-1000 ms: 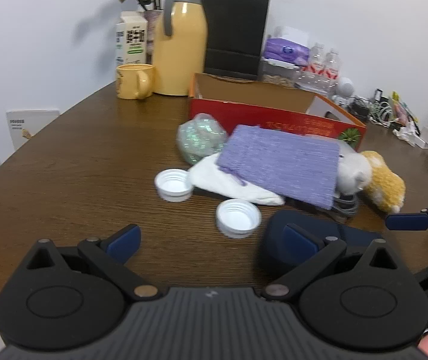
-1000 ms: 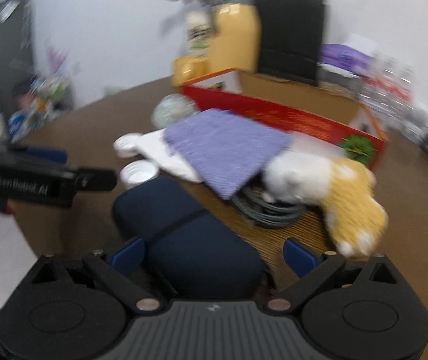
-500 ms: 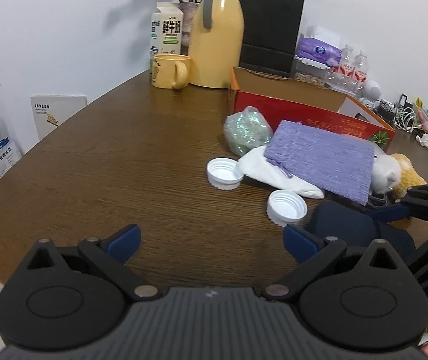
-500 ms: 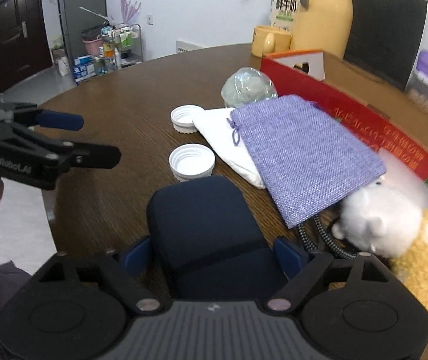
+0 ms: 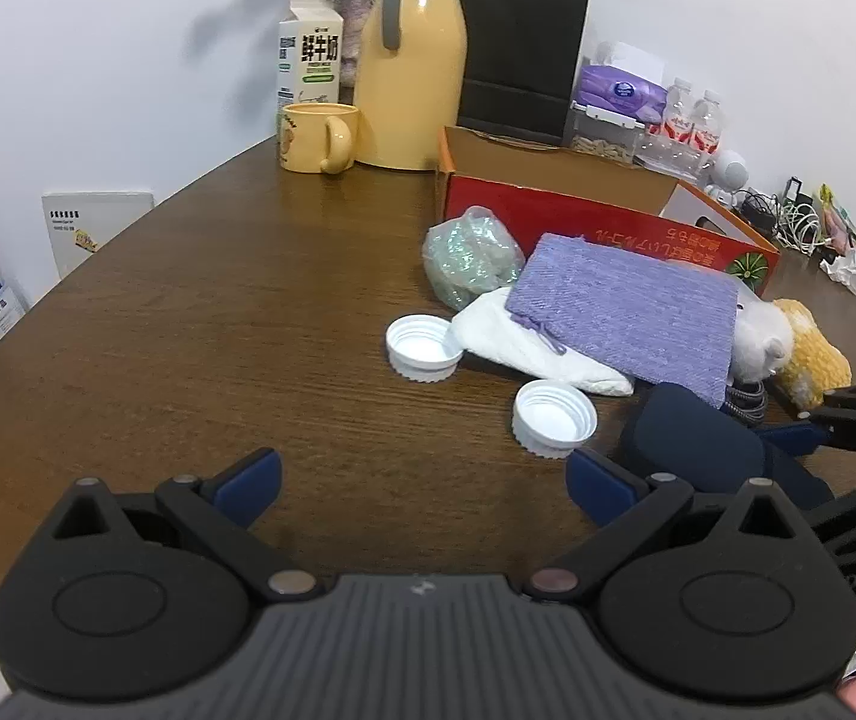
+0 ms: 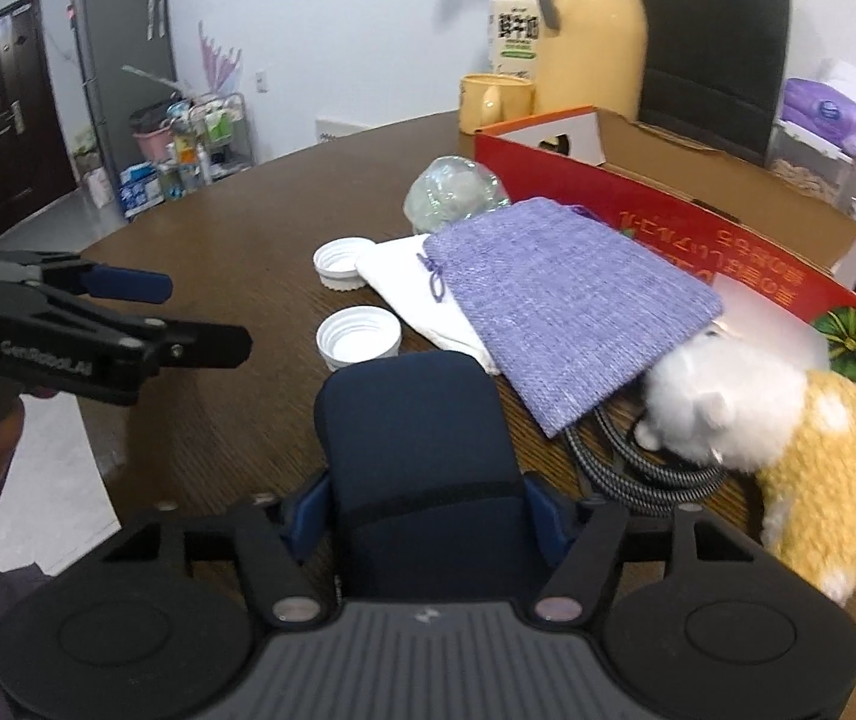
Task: Organize objects
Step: 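Grasp the navy zippered pouch with the right gripper while the left gripper grasps a white bottle cap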
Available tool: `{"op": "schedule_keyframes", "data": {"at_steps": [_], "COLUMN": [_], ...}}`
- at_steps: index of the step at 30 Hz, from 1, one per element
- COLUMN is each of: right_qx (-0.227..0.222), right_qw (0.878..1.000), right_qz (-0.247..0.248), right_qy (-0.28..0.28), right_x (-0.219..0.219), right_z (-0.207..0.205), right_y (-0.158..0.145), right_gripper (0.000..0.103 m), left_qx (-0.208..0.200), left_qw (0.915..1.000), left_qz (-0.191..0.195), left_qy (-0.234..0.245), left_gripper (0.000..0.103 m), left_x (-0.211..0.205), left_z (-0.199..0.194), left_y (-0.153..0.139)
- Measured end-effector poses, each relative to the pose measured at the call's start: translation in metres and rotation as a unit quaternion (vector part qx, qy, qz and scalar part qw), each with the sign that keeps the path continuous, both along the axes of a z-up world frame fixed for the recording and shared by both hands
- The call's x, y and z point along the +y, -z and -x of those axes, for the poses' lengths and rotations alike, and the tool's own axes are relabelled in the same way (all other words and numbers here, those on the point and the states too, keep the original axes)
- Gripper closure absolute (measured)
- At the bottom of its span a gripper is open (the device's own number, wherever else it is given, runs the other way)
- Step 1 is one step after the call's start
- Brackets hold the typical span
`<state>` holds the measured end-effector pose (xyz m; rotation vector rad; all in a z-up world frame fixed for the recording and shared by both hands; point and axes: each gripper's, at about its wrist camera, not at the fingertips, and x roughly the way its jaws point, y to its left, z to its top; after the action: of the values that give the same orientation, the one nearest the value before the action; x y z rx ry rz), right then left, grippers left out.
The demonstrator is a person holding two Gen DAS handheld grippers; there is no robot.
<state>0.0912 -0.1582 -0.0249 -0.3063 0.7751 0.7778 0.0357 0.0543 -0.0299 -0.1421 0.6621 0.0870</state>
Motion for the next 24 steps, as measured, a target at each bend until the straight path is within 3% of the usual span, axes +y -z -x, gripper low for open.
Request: {"op": "schedule_keyframes", "data": {"at_steps": [9,19,23,24], "right_qx": [-0.037,-0.063,-0.065,-0.065], "right_qw": [0.998,0.991,0.989,0.989], "right_qz": [-0.038,-0.041,-0.05,-0.052], "right_qy": [0.044,0.108,0.122,0.125], "right_x": [-0.021,-0.044,-0.048,-0.049], "right_z": [0.022,0.021,0.021,0.021], "right_y": [-0.019,-0.026,-0.026,-0.026], "right_gripper": [0.04,0.04,0.04,0.04], "left_qx": [0.0,0.009,0.02,0.023], "left_qw": [0.9995,0.9979,0.9971,0.997], "left_qz": [-0.016,-0.043,-0.049,-0.048], "left_qy": [0.028,0.049,0.055,0.056], "left_gripper": [0.0,0.0,0.005,0.011], "left_x": [-0.017,-0.043,-0.051,-0.052], "left_z": [-0.02,-0.049,-0.06,-0.062], "left_y": [-0.001,0.006,0.013,0.015]}}
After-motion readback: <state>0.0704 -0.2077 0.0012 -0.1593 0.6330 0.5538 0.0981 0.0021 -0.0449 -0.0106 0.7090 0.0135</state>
